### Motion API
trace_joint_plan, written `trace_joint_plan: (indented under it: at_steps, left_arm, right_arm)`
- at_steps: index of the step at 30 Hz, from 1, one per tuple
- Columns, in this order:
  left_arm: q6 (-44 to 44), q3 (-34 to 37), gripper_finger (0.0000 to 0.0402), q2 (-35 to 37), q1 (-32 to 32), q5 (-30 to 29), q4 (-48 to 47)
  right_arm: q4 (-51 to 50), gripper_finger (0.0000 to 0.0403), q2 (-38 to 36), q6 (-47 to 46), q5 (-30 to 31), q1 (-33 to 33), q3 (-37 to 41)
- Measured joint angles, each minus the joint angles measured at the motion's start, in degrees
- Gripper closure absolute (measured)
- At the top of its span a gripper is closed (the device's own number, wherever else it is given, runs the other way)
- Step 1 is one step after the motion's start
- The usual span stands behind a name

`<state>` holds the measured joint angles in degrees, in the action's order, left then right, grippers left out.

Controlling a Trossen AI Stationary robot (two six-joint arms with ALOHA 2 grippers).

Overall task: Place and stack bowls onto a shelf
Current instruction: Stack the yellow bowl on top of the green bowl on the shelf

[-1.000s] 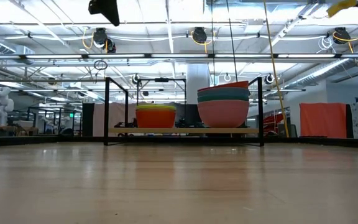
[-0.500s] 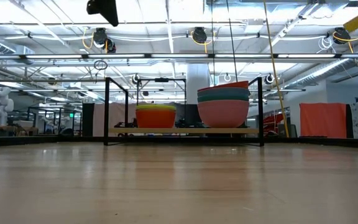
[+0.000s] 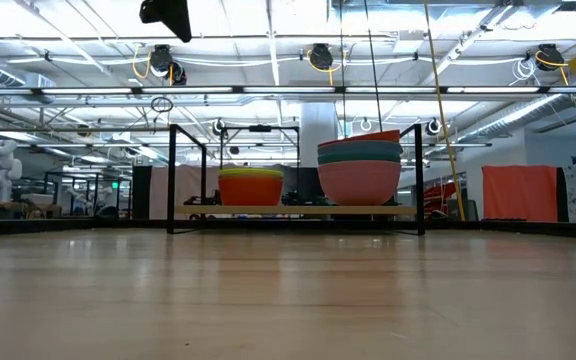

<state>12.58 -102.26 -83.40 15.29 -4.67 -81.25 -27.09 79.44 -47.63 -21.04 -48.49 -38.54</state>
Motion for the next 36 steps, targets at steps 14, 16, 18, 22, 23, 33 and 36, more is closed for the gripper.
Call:
trace_joint_plan:
  at_steps: [14,16,18,22,23,33,36]
  left_arm:
    - [-1.75,0.0,0.0364,0.0,-0.02,-0.01,-3.06]
    - [-1.47,0.0,0.0364,0.0,-0.02,-0.02,-4.88]
    - [-0.98,0.04,0.0364,0.16,-0.02,-0.02,-6.86]
    - [-0.61,0.04,0.0364,1.29,-0.02,-0.2,-8.07]
    - [-0.59,0.04,0.0364,1.7,-0.02,-0.42,-8.09]
    - [0.24,0.04,0.0364,7.68,-0.02,-1.92,-8.17]
    - [0.22,0.04,0.0364,9.85,-0.02,-2.92,-8.16]
  right_arm:
    - [-5.23,0.0402,-0.36,12.47,3.7,10.57,-1.16]
    - [-9.94,0.0402,-0.42,16.22,6.91,14.12,-2.9]
    - [-14.85,0.0402,-0.39,20.23,10.8,18.03,-5.47]
    - [-25.68,0.0402,-0.42,27.21,15.75,25.64,-13.47]
    - [-28.39,0.0402,-0.42,28.96,16.91,27.31,-15.88]
    - [-38.42,0.0403,-0.2,46.13,34.94,44.45,-38.5]
    - [-35.0,0.0403,0.35,49.4,35.91,50.7,-43.09]
